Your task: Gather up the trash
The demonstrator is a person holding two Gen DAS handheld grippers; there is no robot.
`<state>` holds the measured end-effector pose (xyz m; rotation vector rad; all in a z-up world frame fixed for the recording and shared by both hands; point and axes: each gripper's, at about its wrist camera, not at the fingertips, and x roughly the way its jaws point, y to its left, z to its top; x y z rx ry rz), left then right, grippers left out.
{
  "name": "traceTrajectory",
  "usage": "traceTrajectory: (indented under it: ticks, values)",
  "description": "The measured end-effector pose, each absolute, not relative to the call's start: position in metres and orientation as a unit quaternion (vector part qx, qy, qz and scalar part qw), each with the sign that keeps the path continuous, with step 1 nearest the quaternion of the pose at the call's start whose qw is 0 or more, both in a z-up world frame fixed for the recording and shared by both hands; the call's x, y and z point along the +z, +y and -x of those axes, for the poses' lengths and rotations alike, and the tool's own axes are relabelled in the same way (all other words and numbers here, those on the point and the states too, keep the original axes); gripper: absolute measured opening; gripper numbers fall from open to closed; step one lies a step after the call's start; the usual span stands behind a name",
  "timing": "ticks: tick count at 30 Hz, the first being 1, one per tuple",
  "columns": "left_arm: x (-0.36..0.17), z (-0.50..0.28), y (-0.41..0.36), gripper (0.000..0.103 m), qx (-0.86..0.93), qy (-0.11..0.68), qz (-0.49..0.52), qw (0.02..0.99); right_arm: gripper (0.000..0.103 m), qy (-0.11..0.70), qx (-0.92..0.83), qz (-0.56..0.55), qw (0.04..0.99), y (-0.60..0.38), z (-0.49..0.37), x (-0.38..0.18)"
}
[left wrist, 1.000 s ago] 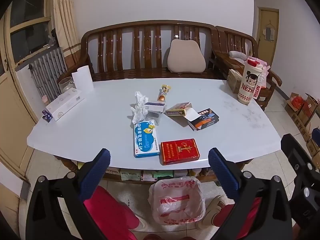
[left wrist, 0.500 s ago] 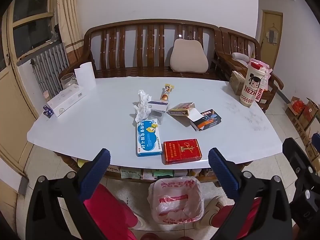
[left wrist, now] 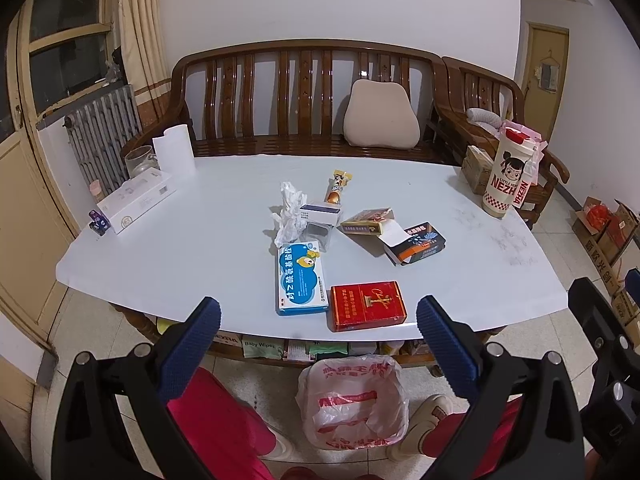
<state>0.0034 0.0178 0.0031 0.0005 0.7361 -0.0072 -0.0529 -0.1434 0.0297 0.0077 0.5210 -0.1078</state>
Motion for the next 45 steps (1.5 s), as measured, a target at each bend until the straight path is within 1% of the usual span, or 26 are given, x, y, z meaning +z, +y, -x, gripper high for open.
traceTrajectory:
  ticks: [45]
  values:
    - [0.0063, -0.0041, 0.0219, 0.096, 0.000, 0.361, -0.001, 0.933, 0.098, 0.257, -0.053, -0.004, 0.965, -0.1407, 0.0531, 0.0327]
